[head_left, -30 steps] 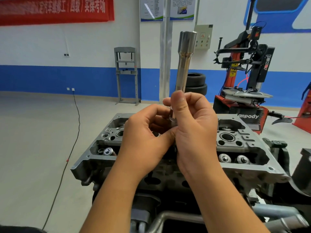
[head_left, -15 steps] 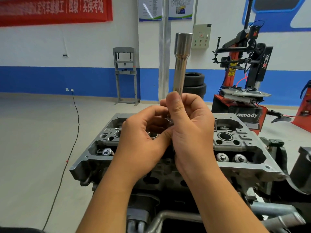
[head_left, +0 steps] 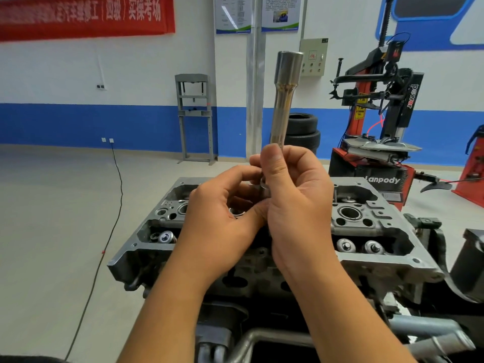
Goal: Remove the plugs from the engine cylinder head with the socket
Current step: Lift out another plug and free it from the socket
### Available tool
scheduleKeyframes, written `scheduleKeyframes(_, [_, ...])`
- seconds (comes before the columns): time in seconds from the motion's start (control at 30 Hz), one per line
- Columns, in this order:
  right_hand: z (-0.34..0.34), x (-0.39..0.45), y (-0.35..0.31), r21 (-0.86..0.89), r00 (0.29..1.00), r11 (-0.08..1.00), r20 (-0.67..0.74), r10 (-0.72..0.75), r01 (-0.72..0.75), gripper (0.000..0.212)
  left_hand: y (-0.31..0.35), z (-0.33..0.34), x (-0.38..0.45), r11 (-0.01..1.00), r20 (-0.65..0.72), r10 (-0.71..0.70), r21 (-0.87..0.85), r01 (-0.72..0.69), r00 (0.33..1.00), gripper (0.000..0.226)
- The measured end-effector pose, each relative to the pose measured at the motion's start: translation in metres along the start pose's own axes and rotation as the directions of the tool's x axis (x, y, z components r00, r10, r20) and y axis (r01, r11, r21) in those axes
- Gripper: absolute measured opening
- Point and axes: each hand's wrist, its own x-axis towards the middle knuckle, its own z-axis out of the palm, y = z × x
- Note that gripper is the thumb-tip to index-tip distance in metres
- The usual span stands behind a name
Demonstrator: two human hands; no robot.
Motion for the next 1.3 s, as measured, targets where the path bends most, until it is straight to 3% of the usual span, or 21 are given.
scheduleKeyframes(0.13, [0.0005,0.0020,-0.0012,-0.042,1.000,0.999,0.009,0.014,-0.013,0.039,0.0006,0.0013,0.0009,1.000,0.037,0.007,-0.025,-0.006,0.999,0.031])
scheduleKeyframes(0.3, [0.0006,0.0011,-0.0022,0.024,0.997,0.997,0.033,0.067,-0.068,0.034,-0.0018,-0.0005,0.0008,1.000,0.006,0.011,-0.024,-0.011,1.000,0.029])
scheduleKeyframes(0.47, [0.0000,0.0002,-0.0015,-0.018,0.999,0.999,0.009,0.043,-0.043,0.038,-0.0027,0.0030,0.0004,1.000,-0.040,0.013,-0.005,-0.014,0.999,0.029])
scheduleKeyframes(0.6, [0.0009,0.0021,-0.0007,-0.096,1.000,0.995,0.010,0.014,-0.013,0.047,-0.0013,0.0066,0.0006,0.999,0.033,0.046,-0.007,-0.045,0.998,0.023])
scheduleKeyframes(0.83, [-0.0001,0.0011,0.0003,-0.021,1.000,1.000,0.013,0.021,-0.020,0.038,-0.0051,0.0084,-0.0001,1.000,-0.083,0.024,0.006,-0.023,0.996,0.025])
scheduleKeyframes(1.03, [-0.0006,0.0047,0.0023,-0.088,1.000,0.996,-0.008,-0.001,0.001,0.044,-0.0010,0.0069,0.0000,0.997,0.014,0.065,-0.041,-0.064,0.998,0.023])
scheduleKeyframes(1.17, [-0.0009,0.0036,0.0021,0.000,0.999,0.999,0.012,0.034,-0.034,0.035,-0.0021,0.0082,-0.0015,0.999,-0.069,0.042,-0.027,-0.044,0.997,0.020])
scheduleKeyframes(1.3, [-0.0006,0.0024,0.0008,-0.064,1.000,0.998,0.016,-0.017,0.018,0.048,-0.0030,0.0074,-0.0002,0.999,-0.069,0.045,-0.013,-0.046,0.997,0.020])
